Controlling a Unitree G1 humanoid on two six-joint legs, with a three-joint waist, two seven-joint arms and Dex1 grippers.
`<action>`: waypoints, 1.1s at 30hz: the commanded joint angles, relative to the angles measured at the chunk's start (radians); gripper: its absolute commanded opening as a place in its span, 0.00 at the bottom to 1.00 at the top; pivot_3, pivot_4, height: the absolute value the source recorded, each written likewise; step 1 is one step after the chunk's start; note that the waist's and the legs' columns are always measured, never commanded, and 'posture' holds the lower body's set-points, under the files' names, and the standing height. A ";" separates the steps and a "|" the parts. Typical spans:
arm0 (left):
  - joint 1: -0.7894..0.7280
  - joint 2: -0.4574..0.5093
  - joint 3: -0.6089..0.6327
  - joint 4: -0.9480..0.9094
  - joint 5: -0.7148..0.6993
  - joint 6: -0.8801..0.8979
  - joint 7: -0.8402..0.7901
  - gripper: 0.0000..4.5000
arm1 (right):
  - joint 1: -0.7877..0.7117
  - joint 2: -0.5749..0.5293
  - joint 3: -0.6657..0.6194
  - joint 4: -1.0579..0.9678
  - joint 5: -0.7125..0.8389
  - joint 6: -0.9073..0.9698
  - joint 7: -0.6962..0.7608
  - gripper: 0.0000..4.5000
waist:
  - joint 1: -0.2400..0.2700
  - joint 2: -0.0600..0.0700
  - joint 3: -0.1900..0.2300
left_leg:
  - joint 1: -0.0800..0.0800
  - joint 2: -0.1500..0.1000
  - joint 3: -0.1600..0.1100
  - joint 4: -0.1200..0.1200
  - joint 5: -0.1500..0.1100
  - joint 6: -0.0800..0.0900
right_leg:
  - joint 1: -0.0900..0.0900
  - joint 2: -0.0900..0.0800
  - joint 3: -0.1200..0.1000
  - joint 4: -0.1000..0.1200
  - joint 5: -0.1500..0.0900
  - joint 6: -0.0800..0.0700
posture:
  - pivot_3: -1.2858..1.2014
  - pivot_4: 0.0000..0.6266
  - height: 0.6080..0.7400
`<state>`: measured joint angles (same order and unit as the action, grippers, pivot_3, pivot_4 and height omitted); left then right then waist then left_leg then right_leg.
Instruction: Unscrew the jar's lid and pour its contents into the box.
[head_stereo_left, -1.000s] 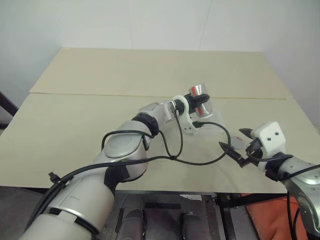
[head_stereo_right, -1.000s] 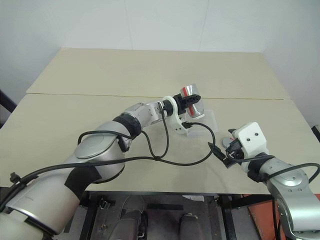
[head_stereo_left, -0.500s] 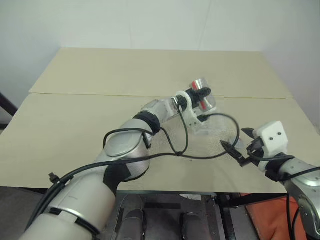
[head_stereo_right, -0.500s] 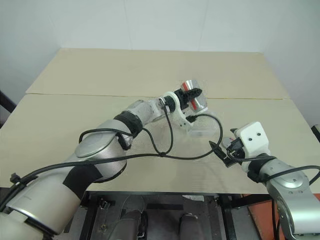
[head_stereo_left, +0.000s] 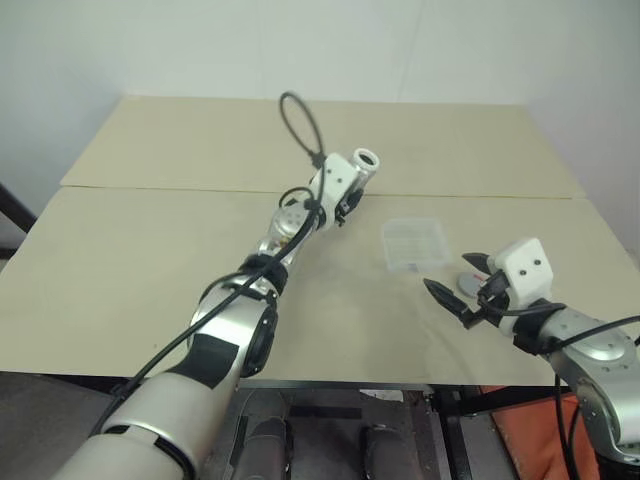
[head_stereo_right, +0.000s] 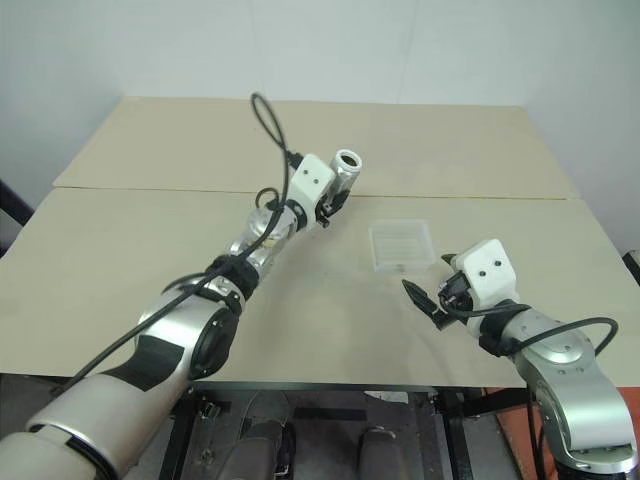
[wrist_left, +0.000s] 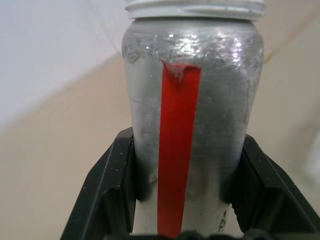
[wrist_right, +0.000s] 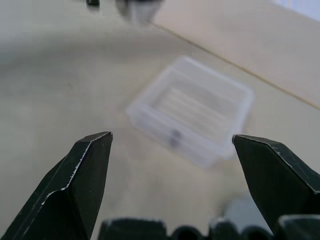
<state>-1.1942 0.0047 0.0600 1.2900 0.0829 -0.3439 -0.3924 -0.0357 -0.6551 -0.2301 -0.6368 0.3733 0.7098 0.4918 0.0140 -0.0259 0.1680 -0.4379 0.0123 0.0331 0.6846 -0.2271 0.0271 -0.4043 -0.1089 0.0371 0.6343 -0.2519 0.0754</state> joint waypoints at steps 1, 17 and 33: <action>0.104 -0.032 0.042 -0.182 -0.104 -0.124 -0.072 0.47 | -0.019 0.011 0.018 0.005 -0.018 -0.053 -0.003 0.99 | -0.001 0.000 0.000 | 0.000 0.000 0.000 0.000 0.000 0.000 | 0.000 0.000 0.000 0.001 0.000 0.000 | 0.52 0.24 1.00; 0.535 0.000 -0.106 -0.660 -0.016 0.027 0.045 0.47 | -0.093 0.006 0.112 0.109 -0.077 -0.124 0.031 0.99 | -0.002 0.001 -0.001 | 0.005 0.000 -0.004 0.001 0.000 0.000 | 0.003 0.000 0.001 0.007 0.000 0.000 | 0.52 0.24 1.00; 0.565 -0.033 -0.085 -0.620 -0.092 0.100 0.066 0.47 | -0.079 0.018 0.126 0.111 -0.096 -0.133 0.029 0.99 | -0.003 0.001 -0.002 | 0.006 0.000 -0.005 0.001 0.000 0.000 | 0.005 0.000 0.001 0.006 0.000 0.000 | 0.52 0.24 1.00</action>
<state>-0.6349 -0.0233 -0.0320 0.6697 0.0094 -0.2556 -0.3258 -0.1118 -0.6365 -0.0928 -0.5020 0.2840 0.6095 0.5221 0.0109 -0.0251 0.1659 -0.4308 0.0124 0.0278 0.6852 -0.2271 0.0275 -0.3984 -0.1088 0.0382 0.6404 -0.2518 0.0753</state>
